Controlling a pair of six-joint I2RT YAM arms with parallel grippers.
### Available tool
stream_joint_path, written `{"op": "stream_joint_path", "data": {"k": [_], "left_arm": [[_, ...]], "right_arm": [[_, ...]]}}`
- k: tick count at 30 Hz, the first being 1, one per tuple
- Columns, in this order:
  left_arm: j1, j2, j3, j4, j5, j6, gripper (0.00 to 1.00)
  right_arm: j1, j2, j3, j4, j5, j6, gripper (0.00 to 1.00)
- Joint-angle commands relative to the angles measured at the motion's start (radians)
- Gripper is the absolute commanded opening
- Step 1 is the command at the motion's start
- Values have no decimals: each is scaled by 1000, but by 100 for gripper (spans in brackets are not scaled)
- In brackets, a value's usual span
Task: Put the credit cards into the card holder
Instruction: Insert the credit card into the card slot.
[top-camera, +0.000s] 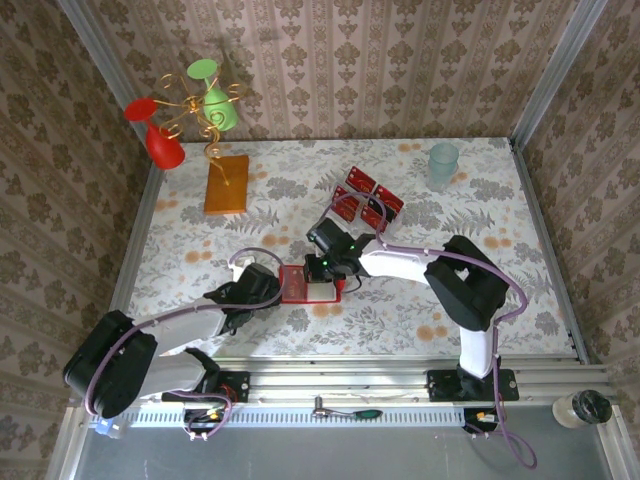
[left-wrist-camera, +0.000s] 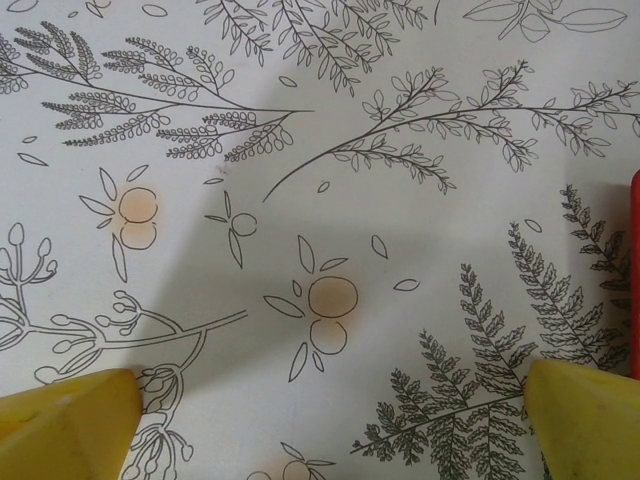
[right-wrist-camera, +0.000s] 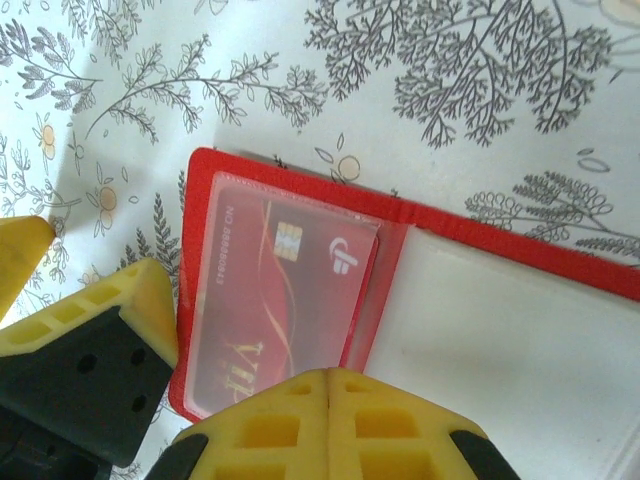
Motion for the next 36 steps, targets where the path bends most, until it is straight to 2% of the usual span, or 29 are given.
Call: {"op": "stream_joint_path", "data": {"k": [1, 22, 26, 31, 34, 36], "left_arm": [[5, 22, 11, 6, 20, -1, 100], [6, 40, 12, 28, 31, 5, 100], [5, 40, 13, 30, 33, 5, 100], [4, 37, 15, 25, 31, 7, 100], [4, 32, 17, 19, 30, 11, 100], [4, 29, 18, 16, 27, 13, 100]], "right_arm": [[-1, 25, 43, -39, 31, -29, 0], [0, 129, 83, -5, -33, -3, 0], [-1, 102, 85, -12, -40, -8, 0], [-15, -12, 43, -35, -12, -24, 0], [-36, -100, -8, -74, 40, -42, 16], [-50, -155, -47, -112, 92, -61, 34]]}}
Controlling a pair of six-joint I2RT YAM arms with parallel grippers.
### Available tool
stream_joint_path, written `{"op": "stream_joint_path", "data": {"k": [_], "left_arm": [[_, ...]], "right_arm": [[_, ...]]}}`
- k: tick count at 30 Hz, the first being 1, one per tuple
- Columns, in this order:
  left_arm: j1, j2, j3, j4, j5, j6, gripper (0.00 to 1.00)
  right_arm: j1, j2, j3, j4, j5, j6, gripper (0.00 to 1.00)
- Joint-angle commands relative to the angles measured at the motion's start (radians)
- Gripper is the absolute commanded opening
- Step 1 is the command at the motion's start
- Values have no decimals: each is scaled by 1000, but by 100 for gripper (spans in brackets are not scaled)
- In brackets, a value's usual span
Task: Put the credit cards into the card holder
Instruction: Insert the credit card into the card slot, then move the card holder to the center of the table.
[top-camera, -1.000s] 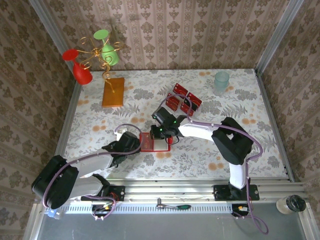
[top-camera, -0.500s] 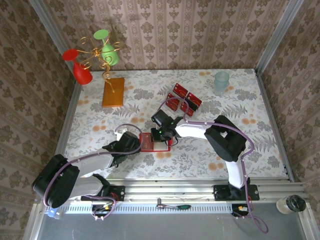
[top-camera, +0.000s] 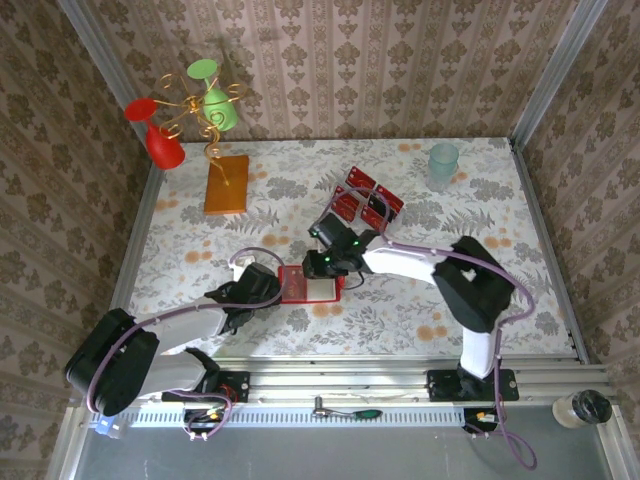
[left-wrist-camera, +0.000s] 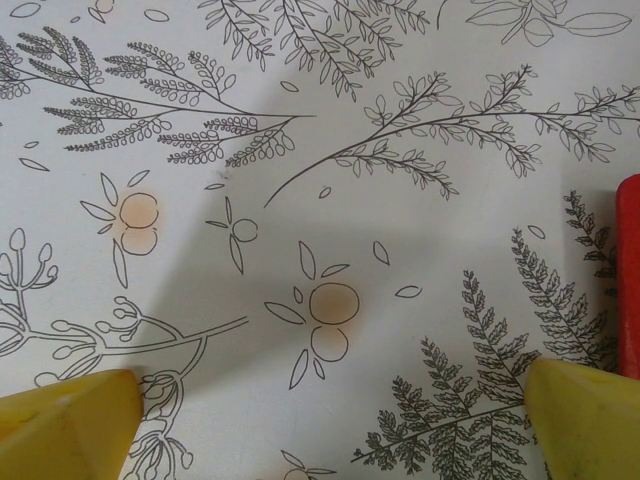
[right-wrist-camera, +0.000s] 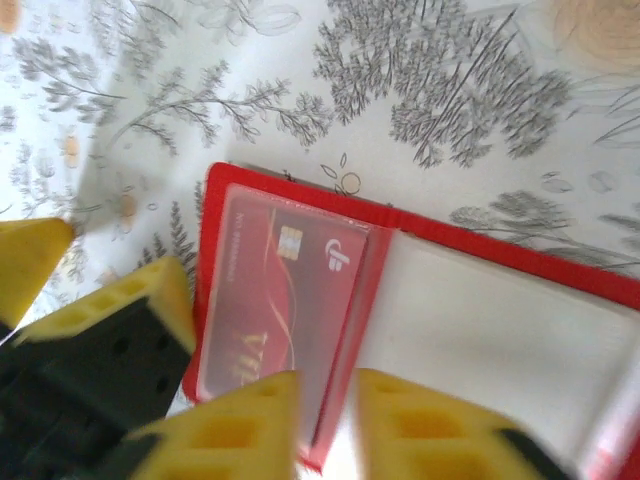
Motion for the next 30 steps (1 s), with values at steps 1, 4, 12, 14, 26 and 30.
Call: {"op": "stream_joint_path", "data": {"k": [1, 4, 12, 14, 26, 30], "left_arm": [[5, 15, 12, 6, 35, 13, 100], [4, 11, 11, 4, 32, 13, 100], [3, 7, 21, -13, 32, 17, 100], [2, 4, 24, -20, 32, 18, 100], [-2, -59, 95, -116, 44, 54, 100], [-21, -94, 125, -136, 46, 47, 100]], "right_arm": [[-28, -113, -52, -90, 106, -43, 41], [-40, -163, -93, -148, 180, -72, 58], [-45, -99, -129, -159, 184, -96, 57], [-47, -79, -133, -146, 186, -96, 45], [-109, -167, -232, -134, 193, -119, 0], [-127, -199, -274, -128, 192, -122, 0]]}}
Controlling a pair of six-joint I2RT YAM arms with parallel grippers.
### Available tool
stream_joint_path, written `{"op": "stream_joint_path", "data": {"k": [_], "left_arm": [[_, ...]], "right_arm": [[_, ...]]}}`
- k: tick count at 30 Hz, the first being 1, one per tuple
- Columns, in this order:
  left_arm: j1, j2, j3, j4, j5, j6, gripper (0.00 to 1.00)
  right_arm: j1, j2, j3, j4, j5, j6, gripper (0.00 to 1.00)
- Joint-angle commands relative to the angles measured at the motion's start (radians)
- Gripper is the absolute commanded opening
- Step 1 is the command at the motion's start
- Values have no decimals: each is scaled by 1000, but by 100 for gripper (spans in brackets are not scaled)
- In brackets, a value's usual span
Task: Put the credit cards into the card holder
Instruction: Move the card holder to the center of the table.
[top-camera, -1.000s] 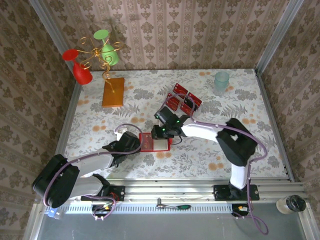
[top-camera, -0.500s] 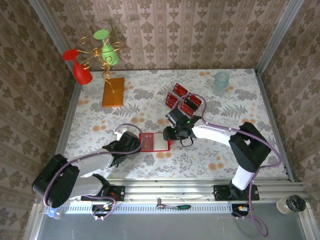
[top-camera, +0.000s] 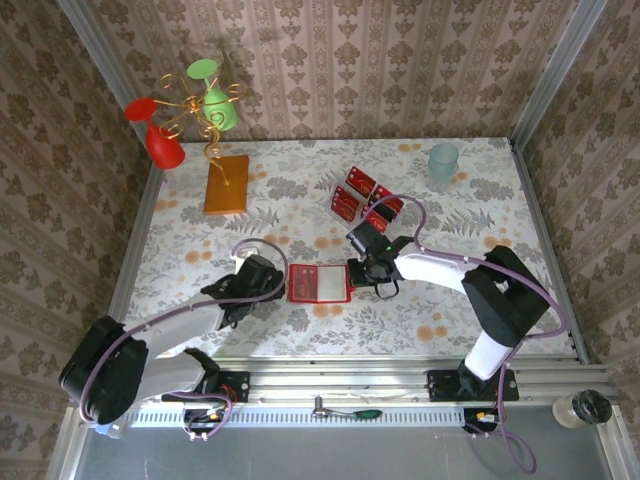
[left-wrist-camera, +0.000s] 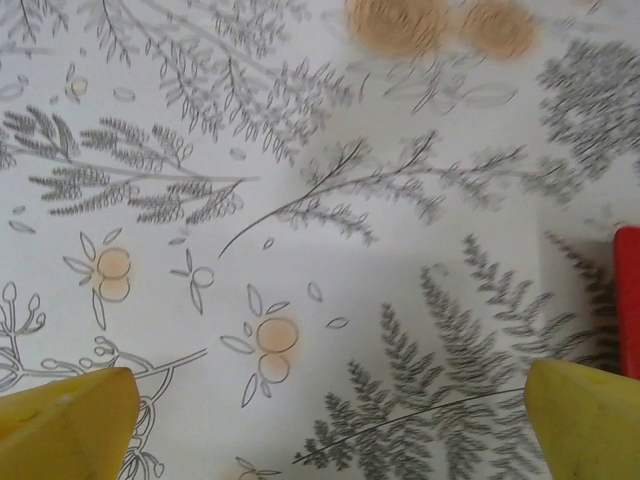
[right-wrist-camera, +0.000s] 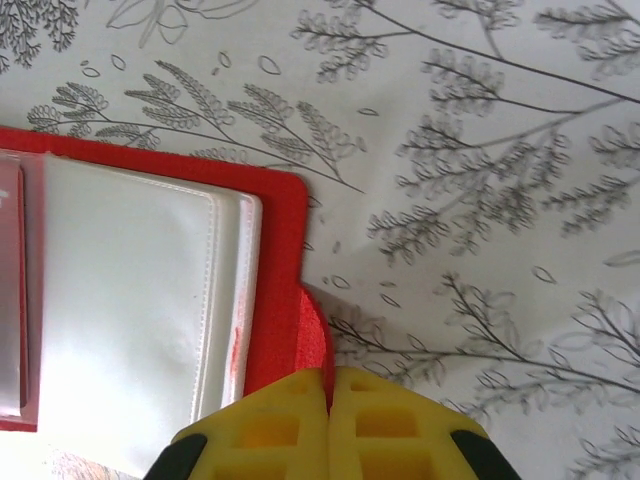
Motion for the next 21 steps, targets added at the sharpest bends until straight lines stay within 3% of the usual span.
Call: {"op": "stream_joint_path", "data": {"k": [1, 4, 13, 18, 19, 21], "left_arm": [[-20, -30, 52, -52, 14, 14, 100], [-51, -31, 94, -63, 14, 10, 100], [-179, 50, 209, -29, -8, -27, 100], [-220, 97, 250, -12, -18, -30, 100], [-223, 102, 255, -12, -19, -30, 100], [-228, 107, 262, -11, -21, -26, 100]], "right_arm": [[-13, -36, -35, -13, 25, -18, 0], [-18, -53, -52, -5, 18, -16, 4], [-44, -213, -37, -65, 64, 5, 67], [-86, -270, -1, -132, 141, -35, 89], [-93, -307, 2, -136, 154, -37, 100], [-95, -329, 18, -169, 253, -30, 100]]}}
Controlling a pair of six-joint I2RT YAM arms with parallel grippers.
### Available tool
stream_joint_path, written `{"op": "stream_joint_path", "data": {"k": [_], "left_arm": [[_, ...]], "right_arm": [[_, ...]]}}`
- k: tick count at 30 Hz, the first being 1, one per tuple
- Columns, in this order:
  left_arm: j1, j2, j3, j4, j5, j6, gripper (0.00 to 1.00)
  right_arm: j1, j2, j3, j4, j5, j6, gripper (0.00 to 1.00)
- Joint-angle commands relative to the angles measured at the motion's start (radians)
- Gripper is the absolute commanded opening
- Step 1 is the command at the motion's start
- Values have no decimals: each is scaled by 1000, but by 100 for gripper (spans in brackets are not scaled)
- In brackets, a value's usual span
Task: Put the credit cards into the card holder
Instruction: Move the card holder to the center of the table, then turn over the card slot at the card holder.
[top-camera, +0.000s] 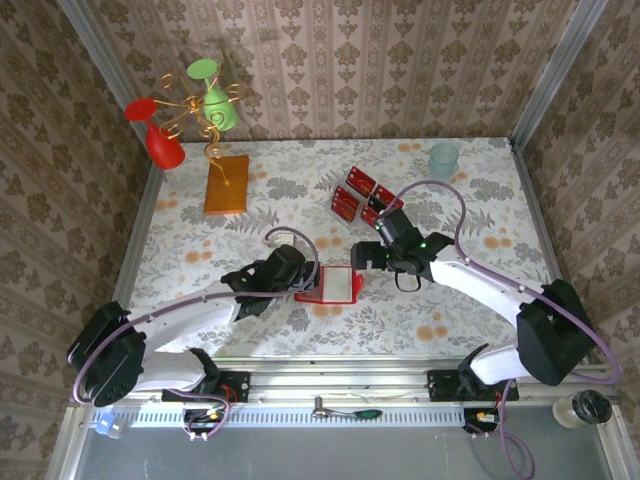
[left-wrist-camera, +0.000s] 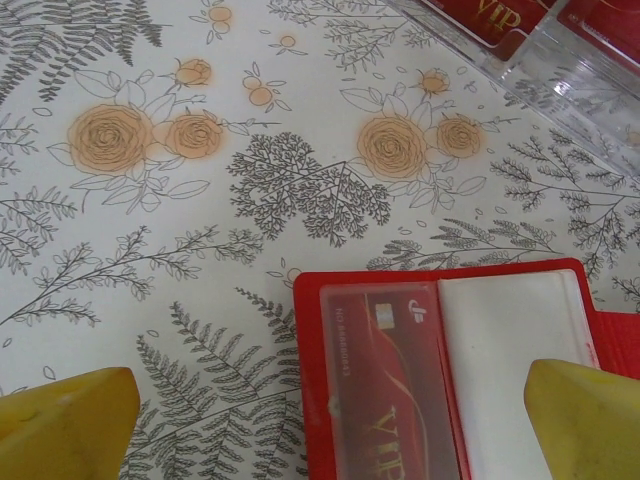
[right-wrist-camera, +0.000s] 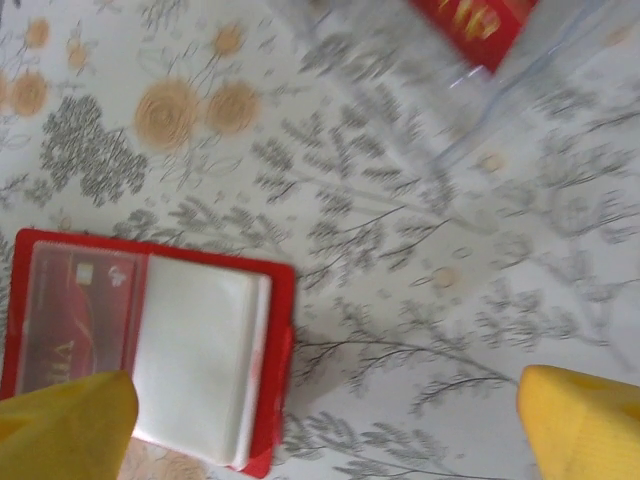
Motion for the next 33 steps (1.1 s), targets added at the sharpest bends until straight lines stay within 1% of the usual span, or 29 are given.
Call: {"op": "stream_joint_path", "data": {"k": [1, 2, 4, 7, 11, 14, 17, 20, 21, 22, 24, 25, 27, 31, 33], "left_arm": [[-11, 9, 38, 12, -28, -10, 100], [-10, 9, 40, 13, -29, -10, 100], [-10, 10, 42, 13, -29, -7, 100], [-12, 15, 45, 17, -29, -6, 100], [-15, 34, 47, 33, -23, -9, 100], [-20, 51, 42, 46, -22, -14, 100], [-26, 69, 34, 61, -24, -23, 100], [-35, 88, 24, 72, -26, -33, 100], [-37, 95, 22, 74, -29, -36, 100], [-41, 100, 19, 74, -31, -39, 100], [-46, 110, 8, 79, -36, -47, 100], [-49, 113, 2, 83, -36, -49, 100], [-54, 123, -11, 95, -36, -54, 100], [-57, 145, -28, 111, -36, -58, 100], [-59, 156, -34, 124, -35, -59, 100]], "right_arm": [[-12, -55, 35, -93, 165, -12, 100], [-18, -71, 23, -86, 174, -10, 100], [-44, -105, -11, -66, 141, 24, 100], [-96, -145, -79, 1, -16, 55, 100], [-103, -176, -152, 93, -172, 37, 99], [-94, -165, -148, 105, -221, 42, 86], [-88, -109, -115, 104, -284, 62, 72], [-75, -40, -95, 149, -354, 98, 56], [-65, -13, -86, 166, -369, 106, 49], [-53, 0, -76, 172, -374, 110, 42], [-20, 75, -39, 167, -370, 112, 30], [-4, 95, -23, 166, -366, 111, 26], [37, 147, 19, 150, -347, 106, 14], [85, 241, 89, 112, -301, 101, 0], [91, 289, 109, 115, -293, 107, 0]]}}
